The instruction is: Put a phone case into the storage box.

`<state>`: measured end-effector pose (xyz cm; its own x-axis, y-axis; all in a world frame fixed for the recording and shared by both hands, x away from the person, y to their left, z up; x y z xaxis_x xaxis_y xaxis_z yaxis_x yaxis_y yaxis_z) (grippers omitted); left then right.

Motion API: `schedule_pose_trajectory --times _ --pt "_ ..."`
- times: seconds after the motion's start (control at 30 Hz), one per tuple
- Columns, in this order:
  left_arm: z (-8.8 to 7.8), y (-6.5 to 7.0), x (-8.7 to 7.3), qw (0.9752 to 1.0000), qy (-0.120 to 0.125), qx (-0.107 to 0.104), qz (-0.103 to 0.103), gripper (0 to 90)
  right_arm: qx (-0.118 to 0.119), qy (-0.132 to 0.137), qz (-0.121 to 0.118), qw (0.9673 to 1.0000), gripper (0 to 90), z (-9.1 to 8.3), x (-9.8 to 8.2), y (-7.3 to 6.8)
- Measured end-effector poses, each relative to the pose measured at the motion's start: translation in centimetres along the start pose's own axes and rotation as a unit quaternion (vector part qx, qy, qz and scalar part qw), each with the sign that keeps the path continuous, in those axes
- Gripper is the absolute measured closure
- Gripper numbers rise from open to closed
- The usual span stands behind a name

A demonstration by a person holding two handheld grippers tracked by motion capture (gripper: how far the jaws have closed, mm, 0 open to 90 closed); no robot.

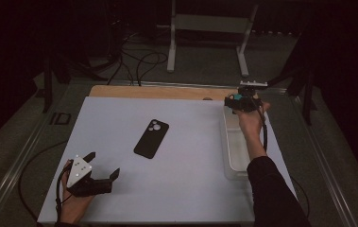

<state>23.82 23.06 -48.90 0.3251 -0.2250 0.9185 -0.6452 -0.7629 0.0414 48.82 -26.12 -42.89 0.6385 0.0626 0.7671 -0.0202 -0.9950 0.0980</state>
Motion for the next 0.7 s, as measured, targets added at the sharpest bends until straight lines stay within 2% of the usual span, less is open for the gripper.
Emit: schedule_pose_trajectory --times 0.7 --pt "-0.2 -0.1 0.0 1.0000 0.003 0.001 -0.002 0.0 -0.020 -0.019 -0.006 0.9996 16.7 1.7 -0.6 -0.4"
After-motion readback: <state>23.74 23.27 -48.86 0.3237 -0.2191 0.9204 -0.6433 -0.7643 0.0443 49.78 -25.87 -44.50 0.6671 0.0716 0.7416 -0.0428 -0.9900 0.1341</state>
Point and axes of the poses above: each handheld gripper's, and its own axes: z roughly forward along the jaws, x roughly out of its top, y roughly to its right, the point moved 1 cm from there along z, roughly forward along the jaws, and after that the axes turned 10 degrees about -x, right-handed, at the moved point
